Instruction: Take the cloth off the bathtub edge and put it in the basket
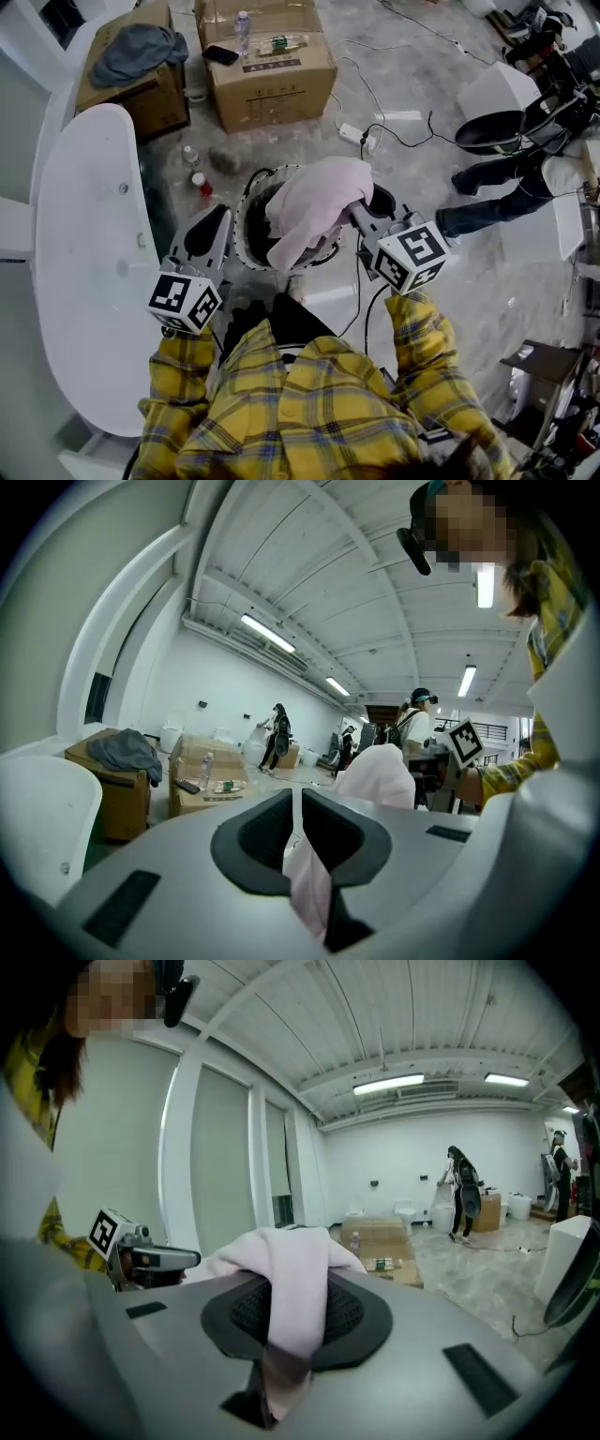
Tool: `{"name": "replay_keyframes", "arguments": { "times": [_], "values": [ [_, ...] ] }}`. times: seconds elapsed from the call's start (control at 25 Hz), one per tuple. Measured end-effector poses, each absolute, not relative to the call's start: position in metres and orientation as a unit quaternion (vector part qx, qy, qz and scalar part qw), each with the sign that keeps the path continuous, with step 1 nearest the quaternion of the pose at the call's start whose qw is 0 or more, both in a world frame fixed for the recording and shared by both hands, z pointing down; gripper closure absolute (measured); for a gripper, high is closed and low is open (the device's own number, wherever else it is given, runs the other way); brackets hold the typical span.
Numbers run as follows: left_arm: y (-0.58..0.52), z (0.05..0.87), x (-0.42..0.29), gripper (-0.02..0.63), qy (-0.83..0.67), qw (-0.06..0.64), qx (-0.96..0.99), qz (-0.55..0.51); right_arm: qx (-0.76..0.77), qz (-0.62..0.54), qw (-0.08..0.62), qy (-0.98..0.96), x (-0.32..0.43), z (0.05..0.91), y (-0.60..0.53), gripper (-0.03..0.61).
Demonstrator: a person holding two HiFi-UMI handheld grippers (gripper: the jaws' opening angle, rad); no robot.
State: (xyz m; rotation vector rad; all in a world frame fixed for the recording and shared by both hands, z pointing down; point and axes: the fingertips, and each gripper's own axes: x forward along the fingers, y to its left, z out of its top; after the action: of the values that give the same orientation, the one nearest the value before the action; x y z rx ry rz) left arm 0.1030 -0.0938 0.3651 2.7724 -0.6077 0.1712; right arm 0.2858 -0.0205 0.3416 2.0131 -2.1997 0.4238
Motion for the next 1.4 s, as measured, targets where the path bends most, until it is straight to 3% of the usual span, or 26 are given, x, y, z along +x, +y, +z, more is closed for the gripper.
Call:
{"name": "replay_keyframes", "arguments": {
  "times": [0.68,1.16,1.4],
  "values": [
    [-0.105,0.445,0.103,0.569,-0.253,0.191,0.939,0.136,0.618,0.332,0.180,-0.689,0.276,0.566,-0.023,0.491],
    [-0.095,0.521,0.110,0.569,-0.245,0.224,0.919,0.212,0.588,0.396,0.228,-0.668,0.271,0.651,-0.006,0.488],
    [-0.084,0.542,0.118,0.569,-0.229,0.242,0.914,0.232,0.546,0.444,0.278,-0.654,0.261,0.678,0.010,0.453]
  ]
}}
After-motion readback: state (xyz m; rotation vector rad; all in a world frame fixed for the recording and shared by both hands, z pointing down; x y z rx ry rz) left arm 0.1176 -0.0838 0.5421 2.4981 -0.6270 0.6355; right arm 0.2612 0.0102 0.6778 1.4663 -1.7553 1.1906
